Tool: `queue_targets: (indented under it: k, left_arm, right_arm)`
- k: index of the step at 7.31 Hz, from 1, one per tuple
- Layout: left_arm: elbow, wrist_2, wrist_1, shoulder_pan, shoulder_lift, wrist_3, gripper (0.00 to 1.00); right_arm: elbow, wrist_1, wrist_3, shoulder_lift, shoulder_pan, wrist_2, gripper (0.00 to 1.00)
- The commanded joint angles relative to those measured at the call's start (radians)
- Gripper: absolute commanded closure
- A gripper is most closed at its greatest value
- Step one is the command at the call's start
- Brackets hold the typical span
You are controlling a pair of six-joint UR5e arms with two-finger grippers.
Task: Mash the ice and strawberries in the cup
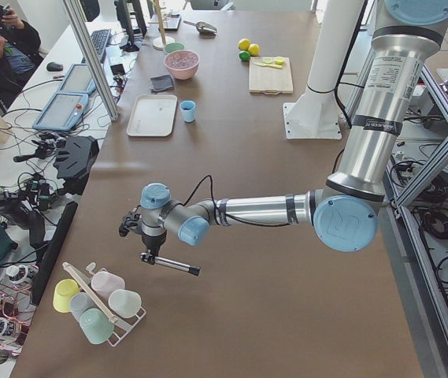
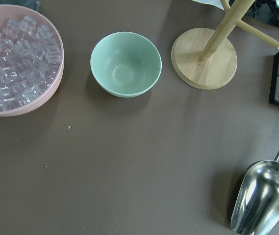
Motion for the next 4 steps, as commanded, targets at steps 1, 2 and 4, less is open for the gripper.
queue_targets:
  k: [1, 2, 4]
  left_arm:
    - [0.004, -0.001, 0.001, 0.003, 0.031, -0.002, 1.0]
    - [0.008, 0.002, -0.001, 0.027, 0.031, -0.002, 1.0]
    - [0.01, 0.0, -0.007, 0.045, 0.031, 0.009, 0.64]
  right_arm:
    - [-0.002, 0.009, -0.001, 0.008, -0.008, -0.009, 0.0]
    - [-0.001, 0.009, -0.001, 0.01, -0.009, -0.009, 0.0]
    - [-0.007, 0.009, -0.004, 0.015, -0.014, -0.011, 0.0]
